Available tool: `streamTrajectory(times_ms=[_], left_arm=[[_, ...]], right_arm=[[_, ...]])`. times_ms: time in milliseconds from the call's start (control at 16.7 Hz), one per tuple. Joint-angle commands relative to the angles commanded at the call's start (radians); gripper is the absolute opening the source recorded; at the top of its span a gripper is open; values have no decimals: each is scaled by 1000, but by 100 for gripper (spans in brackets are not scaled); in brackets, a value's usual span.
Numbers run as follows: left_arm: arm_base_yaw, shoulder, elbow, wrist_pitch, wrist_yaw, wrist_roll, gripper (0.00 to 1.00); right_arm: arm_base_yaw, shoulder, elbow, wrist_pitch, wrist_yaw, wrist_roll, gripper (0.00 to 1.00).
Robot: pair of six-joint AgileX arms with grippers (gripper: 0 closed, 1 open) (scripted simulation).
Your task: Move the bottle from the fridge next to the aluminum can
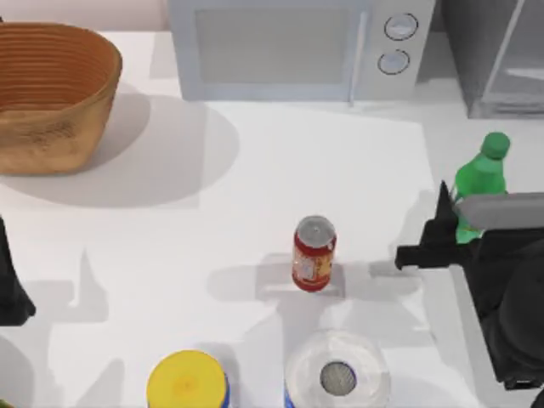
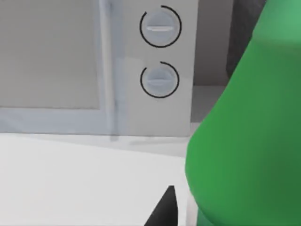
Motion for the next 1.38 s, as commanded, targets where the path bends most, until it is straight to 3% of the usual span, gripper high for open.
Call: streamTrajectory(times_ms=[780, 1380], left_arm=[[0, 0, 0, 0, 0, 0, 100], [0, 0, 0, 0, 0, 0, 100]], right_arm=[[22, -7, -16, 6, 22, 1, 0], [22, -7, -16, 6, 22, 1, 75]])
